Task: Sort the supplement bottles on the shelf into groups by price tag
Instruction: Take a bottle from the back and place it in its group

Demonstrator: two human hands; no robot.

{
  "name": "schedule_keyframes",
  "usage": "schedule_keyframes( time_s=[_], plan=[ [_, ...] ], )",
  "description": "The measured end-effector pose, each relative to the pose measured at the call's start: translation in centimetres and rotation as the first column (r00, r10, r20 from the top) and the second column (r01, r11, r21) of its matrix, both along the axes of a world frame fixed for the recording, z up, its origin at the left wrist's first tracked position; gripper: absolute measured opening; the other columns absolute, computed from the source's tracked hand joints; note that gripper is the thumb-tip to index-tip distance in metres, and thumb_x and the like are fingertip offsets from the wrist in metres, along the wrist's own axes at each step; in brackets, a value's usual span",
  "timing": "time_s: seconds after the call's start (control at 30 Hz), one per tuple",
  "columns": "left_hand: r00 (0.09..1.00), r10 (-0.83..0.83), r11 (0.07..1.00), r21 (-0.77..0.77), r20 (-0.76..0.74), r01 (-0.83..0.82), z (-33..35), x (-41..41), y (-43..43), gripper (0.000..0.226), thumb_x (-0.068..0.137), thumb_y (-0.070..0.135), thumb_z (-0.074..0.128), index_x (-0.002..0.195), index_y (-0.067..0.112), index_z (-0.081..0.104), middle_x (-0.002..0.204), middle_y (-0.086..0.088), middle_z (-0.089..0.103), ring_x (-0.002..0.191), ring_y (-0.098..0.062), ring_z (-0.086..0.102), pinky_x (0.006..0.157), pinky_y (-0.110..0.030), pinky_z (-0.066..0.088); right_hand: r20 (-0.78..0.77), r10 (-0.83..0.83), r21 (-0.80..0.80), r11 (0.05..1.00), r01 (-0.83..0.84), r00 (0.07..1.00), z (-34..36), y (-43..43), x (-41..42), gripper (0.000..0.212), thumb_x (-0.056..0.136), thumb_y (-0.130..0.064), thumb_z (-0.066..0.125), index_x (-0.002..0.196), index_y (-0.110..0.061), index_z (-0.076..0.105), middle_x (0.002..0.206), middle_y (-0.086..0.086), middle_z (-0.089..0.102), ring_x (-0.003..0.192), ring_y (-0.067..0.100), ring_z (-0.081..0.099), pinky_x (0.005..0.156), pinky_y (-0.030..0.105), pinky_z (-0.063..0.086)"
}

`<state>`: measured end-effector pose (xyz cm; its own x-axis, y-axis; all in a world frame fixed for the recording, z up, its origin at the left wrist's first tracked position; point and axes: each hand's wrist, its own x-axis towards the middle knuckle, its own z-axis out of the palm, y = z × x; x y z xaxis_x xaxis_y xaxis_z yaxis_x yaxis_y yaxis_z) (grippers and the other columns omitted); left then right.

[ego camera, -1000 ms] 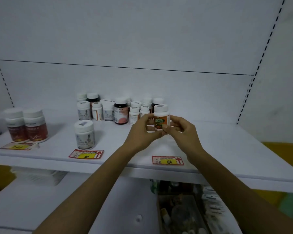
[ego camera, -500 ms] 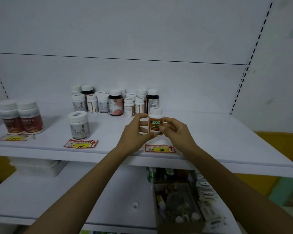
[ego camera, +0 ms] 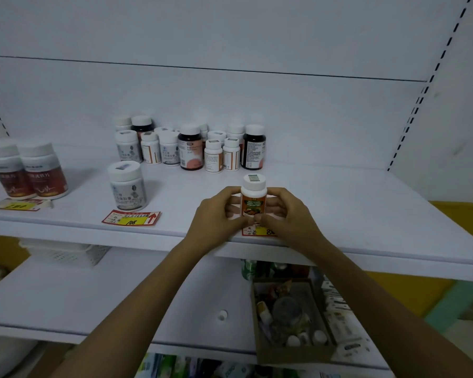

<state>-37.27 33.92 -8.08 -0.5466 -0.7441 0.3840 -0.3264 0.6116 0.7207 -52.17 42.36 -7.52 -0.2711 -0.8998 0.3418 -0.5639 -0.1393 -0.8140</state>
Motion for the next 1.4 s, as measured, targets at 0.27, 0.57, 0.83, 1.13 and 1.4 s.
schedule_keyframes(
  time_s=[0.27,0.57,0.83,1.13,1.4],
  plan=[
    [0.999,-0.018,0.999,0.026,-0.031,0.019,0.0,0.3,-0.3,0.057,0.075,0.027,0.075,0.127,0.025,0.050,0.114,0.006,0.063,0.094,-0.005,0.060,0.078,-0.011,0.048,-0.031,-0.037,-0.017,0.999,0.037,0.999,-0.3,-0.4,0.0,0.052,0.083,-0.015,0.070,0.130,-0.011,0.048,0.121,0.008,0.063,0.105,0.019,0.062,0.087,0.027,0.053],
    [0.999,-0.015,1.000,0.016,-0.036,0.015,-0.3,0.3,-0.3,0.050,0.078,0.023,0.072,0.124,0.024,0.052,0.109,0.007,0.064,0.089,-0.004,0.062,0.076,-0.010,0.048,-0.038,-0.022,-0.014,1.000,0.021,0.999,-0.6,-0.5,-0.3,0.050,0.084,-0.014,0.068,0.131,-0.009,0.048,0.125,0.008,0.061,0.110,0.019,0.061,0.091,0.028,0.051],
    [1.000,-0.002,1.000,-0.030,-0.011,0.002,-0.3,0.2,-0.1,0.049,0.080,0.027,0.070,0.124,0.024,0.050,0.112,0.005,0.064,0.088,-0.006,0.062,0.080,-0.019,0.051,-0.074,-0.041,0.018,0.999,0.042,0.996,-0.5,-0.4,0.1,0.049,0.088,-0.016,0.064,0.133,-0.011,0.045,0.129,0.008,0.059,0.114,0.019,0.058,0.095,0.029,0.048],
    [0.996,-0.075,0.997,0.038,0.048,0.073,0.3,0.8,0.3,0.071,0.067,0.033,0.080,0.129,0.027,0.046,0.114,0.010,0.062,0.095,-0.007,0.060,0.082,-0.020,0.050,-0.046,-0.062,0.059,0.996,0.065,0.997,0.3,0.3,0.7,0.049,0.086,-0.019,0.066,0.130,-0.016,0.046,0.128,0.004,0.059,0.109,0.014,0.056,0.091,0.026,0.045],
    [0.995,-0.090,0.994,0.061,0.051,0.086,0.3,0.6,0.1,0.070,0.069,0.026,0.080,0.130,0.025,0.045,0.120,0.003,0.062,0.099,-0.011,0.061,0.088,-0.031,0.052,-0.005,-0.069,0.092,0.993,0.069,0.998,0.4,0.3,0.9,0.047,0.088,-0.019,0.064,0.130,-0.017,0.044,0.129,0.004,0.058,0.105,0.011,0.054,0.089,0.024,0.045]
  ],
)
